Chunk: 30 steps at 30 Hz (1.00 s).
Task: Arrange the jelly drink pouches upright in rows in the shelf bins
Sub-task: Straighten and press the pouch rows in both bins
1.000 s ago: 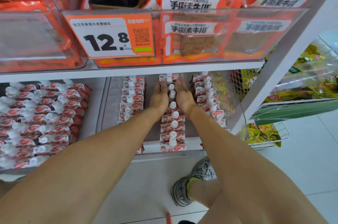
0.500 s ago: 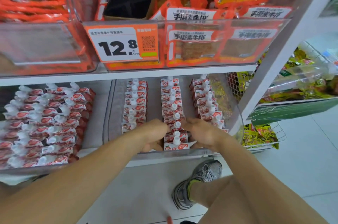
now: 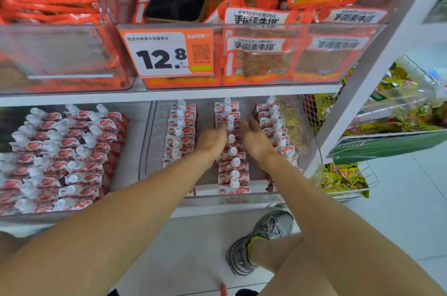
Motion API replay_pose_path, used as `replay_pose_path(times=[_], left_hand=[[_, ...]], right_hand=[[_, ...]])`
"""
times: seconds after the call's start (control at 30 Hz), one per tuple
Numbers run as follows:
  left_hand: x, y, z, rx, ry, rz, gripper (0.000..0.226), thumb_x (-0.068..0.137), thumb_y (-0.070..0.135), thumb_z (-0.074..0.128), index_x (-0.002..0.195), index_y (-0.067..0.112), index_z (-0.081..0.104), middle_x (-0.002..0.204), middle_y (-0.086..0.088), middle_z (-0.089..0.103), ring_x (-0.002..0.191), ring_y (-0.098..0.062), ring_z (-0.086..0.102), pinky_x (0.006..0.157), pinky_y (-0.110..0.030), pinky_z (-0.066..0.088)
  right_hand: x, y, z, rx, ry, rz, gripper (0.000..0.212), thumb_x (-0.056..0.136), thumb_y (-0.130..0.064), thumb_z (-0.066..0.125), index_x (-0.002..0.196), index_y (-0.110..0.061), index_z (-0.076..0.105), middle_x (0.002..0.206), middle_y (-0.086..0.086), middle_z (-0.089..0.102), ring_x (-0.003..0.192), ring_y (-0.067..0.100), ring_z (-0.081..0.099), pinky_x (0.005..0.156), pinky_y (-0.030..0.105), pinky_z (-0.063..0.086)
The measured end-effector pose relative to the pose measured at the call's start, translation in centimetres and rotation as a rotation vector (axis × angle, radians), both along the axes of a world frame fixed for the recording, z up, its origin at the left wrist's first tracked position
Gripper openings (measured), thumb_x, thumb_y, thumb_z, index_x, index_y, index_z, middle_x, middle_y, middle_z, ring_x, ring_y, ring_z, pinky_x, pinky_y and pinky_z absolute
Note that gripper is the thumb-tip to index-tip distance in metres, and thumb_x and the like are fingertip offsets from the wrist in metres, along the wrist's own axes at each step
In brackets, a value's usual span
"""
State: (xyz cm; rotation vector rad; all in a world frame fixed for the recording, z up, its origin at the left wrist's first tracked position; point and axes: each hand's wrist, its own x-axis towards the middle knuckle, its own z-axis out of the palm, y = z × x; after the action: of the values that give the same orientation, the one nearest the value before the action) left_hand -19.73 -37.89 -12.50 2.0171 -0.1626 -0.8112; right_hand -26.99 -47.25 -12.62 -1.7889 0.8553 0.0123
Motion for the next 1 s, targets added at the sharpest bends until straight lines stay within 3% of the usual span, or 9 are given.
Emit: replay_pose_path(times=[0.07,0.3,0.43,0.53,0.63,0.77,0.87,0.93,1.0], left_hand=[[1.0,-1.7,-1.1,-0.056,-0.059,0.057,0.054,0.102,0.048,0.026,0.143,0.016,0.039,0.144,-0.013,0.046,0.128,-0.032,0.046,0.101,-0.035,0.035],[1.6,-2.7,-3.0,-0.088,-0.079,0.040,0.051,0.103,0.048,0.024,0.148,0.026,0.030,0.145,-0.010,0.047,0.130,-0.031,0.047,0.102,-0.034,0.036],[2.0,-1.8,-1.2,0.020,-0.116,-0.115,0.052,0.102,0.048,0.030,0.145,0.019,0.033,0.144,-0.012,0.047,0.128,-0.030,0.047,0.096,-0.032,0.038],[1.1,3.6,1.8,-0.043,-0.493,-0.129,0.044,0.095,0.031,0.054,0.136,0.018,0.046,0.129,-0.006,0.056,0.115,-0.023,0.056,0.096,-0.034,0.045],[-1.1,12.2,3.9,-0.139,-0.873,0.038,0.037,0.085,0.010,0.065,0.120,0.018,0.057,0.113,0.000,0.055,0.102,-0.013,0.054,0.092,-0.028,0.043],[-0.6,17.2,2.0,0.027,-0.879,0.000,0.053,0.082,0.009,0.070,0.132,0.012,0.053,0.124,-0.007,0.055,0.110,-0.020,0.055,0.096,-0.027,0.041],[-0.6,18.0,1.2,-0.076,-0.847,-0.080,0.054,0.084,0.008,0.070,0.136,0.015,0.053,0.125,0.018,0.055,0.108,0.005,0.053,0.094,-0.001,0.033],[-0.2,18.7,0.8,-0.092,-0.828,-0.105,0.054,0.084,0.013,0.071,0.136,0.015,0.054,0.118,0.022,0.051,0.098,0.008,0.054,0.086,0.007,0.032],[0.3,18.9,0.3,-0.074,-0.847,-0.130,0.054,0.084,0.016,0.071,0.136,0.014,0.055,0.117,0.017,0.052,0.094,0.008,0.056,0.085,0.007,0.033]], right_hand=[[1.6,-0.1,-1.6,0.061,-0.037,-0.083,0.053,0.107,-0.041,0.022,0.157,-0.026,0.013,0.159,0.009,0.028,0.145,0.029,0.029,0.116,0.036,0.023],[3.3,-1.0,-4.7,0.234,-0.098,-0.082,0.049,0.106,-0.043,0.024,0.151,-0.029,0.033,0.141,0.000,0.051,0.129,0.024,0.051,0.111,0.038,0.040],[3.2,-1.8,-3.5,0.149,-0.059,-0.119,0.050,0.104,-0.044,0.028,0.150,-0.027,0.035,0.147,0.007,0.048,0.132,0.028,0.047,0.114,0.042,0.035],[1.1,-0.9,-0.7,-0.143,-0.172,-0.155,0.048,0.102,-0.027,0.043,0.148,-0.018,0.035,0.143,0.002,0.052,0.131,0.026,0.049,0.100,0.024,0.037],[-0.2,3.5,2.0,-0.311,-0.341,-0.067,0.046,0.099,-0.015,0.047,0.145,-0.012,0.043,0.133,-0.001,0.056,0.113,0.015,0.056,0.092,0.021,0.041],[5.1,6.9,1.6,-0.095,-0.297,-0.001,0.030,0.099,-0.016,0.047,0.128,-0.012,0.052,0.090,-0.018,0.050,0.089,0.013,0.053,0.079,0.018,0.042],[9.0,8.5,0.0,0.192,-0.163,-0.019,0.041,0.104,-0.026,0.041,0.143,-0.013,0.039,0.120,0.003,0.060,0.116,0.023,0.057,0.092,0.024,0.043],[10.1,9.4,-1.0,0.171,-0.162,-0.043,0.048,0.107,-0.028,0.032,0.151,-0.011,0.030,0.150,0.015,0.042,0.139,0.032,0.040,0.109,0.029,0.036],[10.5,10.0,-1.3,0.255,-0.192,-0.080,0.053,0.107,-0.037,0.026,0.157,-0.020,0.016,0.157,0.012,0.030,0.143,0.031,0.032,0.108,0.023,0.028]])
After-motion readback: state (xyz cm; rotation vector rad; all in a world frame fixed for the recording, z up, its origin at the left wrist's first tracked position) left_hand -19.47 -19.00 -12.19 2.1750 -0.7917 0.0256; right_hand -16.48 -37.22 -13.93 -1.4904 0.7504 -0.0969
